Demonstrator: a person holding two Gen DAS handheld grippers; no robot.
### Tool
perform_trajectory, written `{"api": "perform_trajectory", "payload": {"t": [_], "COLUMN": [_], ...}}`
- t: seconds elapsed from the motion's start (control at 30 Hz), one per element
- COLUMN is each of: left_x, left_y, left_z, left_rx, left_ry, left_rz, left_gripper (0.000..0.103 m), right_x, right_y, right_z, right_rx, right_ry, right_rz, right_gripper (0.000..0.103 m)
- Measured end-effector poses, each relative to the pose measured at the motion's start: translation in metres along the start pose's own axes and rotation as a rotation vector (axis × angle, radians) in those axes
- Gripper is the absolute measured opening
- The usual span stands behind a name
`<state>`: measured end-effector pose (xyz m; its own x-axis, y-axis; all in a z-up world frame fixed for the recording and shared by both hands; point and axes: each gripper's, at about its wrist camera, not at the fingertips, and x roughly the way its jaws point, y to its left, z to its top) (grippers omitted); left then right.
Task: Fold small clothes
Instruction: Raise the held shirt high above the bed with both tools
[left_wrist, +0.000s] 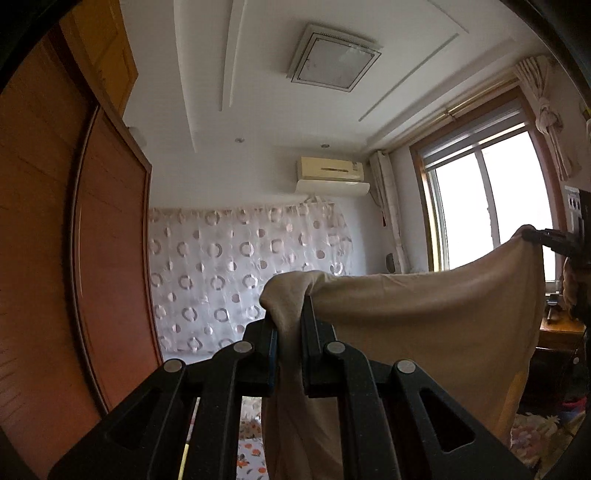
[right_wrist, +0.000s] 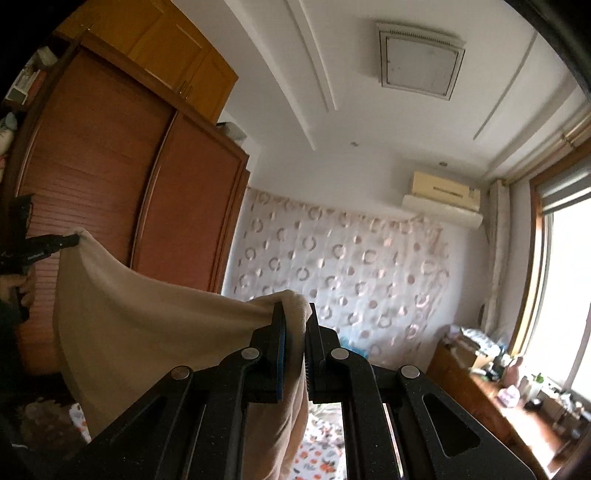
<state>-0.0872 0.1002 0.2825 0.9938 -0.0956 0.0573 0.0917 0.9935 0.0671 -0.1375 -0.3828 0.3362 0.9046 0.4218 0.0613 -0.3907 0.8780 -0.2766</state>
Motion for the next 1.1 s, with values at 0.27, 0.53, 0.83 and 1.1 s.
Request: {"api": "perform_trajectory", "payload": {"t": [0.27, 0.53, 0.83, 1.1], "left_x": [-0.001, -0.008, 0.003, 0.07], "left_y": [-0.004, -0.012, -0.015, -0.015], "left_z": [-0.005, -0.001, -0.002, -0.04], "left_rx": [0.012, 0.011, 0.02, 0.005], "left_ry": [-0.024, -0.05, -0.048, 0.061], "left_rz": [0.005, 0.005, 0.017, 0.028], "left_gripper": [0.01, 0.01, 0.01, 0.01], "right_x": [0.005, 0.01, 0.021, 0.099], "right_y": [0.026, 0.017, 0.019, 0.006], "right_z": [-0.017, -0.004, -0.003, -0.053], "right_rx": [-0.019, -0.022, -0.041, 0.031], "right_ry": [0.025, 0.041, 0.072, 0.23], "right_rz": [-0.022, -0.026, -0.051, -0.015], "right_gripper": [0.008, 0.008, 0.008, 0.008]}}
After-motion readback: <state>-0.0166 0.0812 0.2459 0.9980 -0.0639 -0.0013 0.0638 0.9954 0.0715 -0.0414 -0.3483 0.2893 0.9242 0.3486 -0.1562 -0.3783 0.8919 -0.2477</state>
